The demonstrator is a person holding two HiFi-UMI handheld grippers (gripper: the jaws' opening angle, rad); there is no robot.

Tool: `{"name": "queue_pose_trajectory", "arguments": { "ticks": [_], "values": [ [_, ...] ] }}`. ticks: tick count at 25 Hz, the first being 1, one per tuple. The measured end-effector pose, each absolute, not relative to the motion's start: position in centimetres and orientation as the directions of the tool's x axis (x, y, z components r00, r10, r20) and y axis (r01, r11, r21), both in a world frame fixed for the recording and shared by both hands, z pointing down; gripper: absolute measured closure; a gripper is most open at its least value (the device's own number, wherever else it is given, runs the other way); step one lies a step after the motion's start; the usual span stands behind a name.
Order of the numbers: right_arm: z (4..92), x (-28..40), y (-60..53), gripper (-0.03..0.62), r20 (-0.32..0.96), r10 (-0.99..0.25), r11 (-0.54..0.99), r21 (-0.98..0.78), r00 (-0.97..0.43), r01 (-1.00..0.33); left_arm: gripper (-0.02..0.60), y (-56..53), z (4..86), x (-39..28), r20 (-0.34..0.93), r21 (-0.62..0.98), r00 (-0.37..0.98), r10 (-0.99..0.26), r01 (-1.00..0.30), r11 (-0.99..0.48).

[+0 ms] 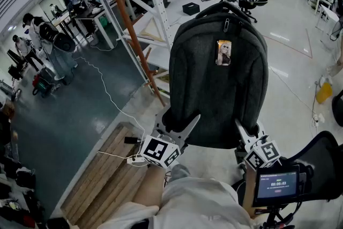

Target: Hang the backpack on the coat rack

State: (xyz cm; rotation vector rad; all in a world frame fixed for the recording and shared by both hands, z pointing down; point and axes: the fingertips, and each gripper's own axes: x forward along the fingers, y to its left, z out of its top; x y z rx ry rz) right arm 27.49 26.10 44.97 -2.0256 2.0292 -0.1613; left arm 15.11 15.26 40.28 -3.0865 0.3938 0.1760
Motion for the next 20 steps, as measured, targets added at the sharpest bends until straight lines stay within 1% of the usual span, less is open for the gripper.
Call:
{"name": "queue_pose_trajectory", "arguments": {
  "ticks": [5,10,15,20],
  "values": [
    [43.6,25.1,22.0,0.431,-0.111,-0.994,0.049,-0.258,-0.02,-0.965,0.252,11.4,39.3,12.4,-0.117,-0.009,0.953,-0.28,-0.283,-0.959],
    [43.9,22.5,12.9,0.431,-0.101,-0.99,0.123,-0.238,-0.101,-0.963,0.252,3.3,39.9,9.0,-0.14,0.003,0.925,-0.354,-0.357,-0.934],
    [42.3,18.8,6.0,0.431,-0.104,-0.97,0.236,-0.205,-0.219,-0.95,0.252,-1.9,38.8,4.0,-0.173,0.013,0.872,-0.458,-0.463,-0.886],
    [42.6,12.8,-6.3,0.431,-0.116,-0.917,0.397,-0.185,-0.381,-0.899,0.252,-11.5,39.2,-3.0,-0.197,0.009,0.781,-0.592,-0.602,-0.798]
  ]
}}
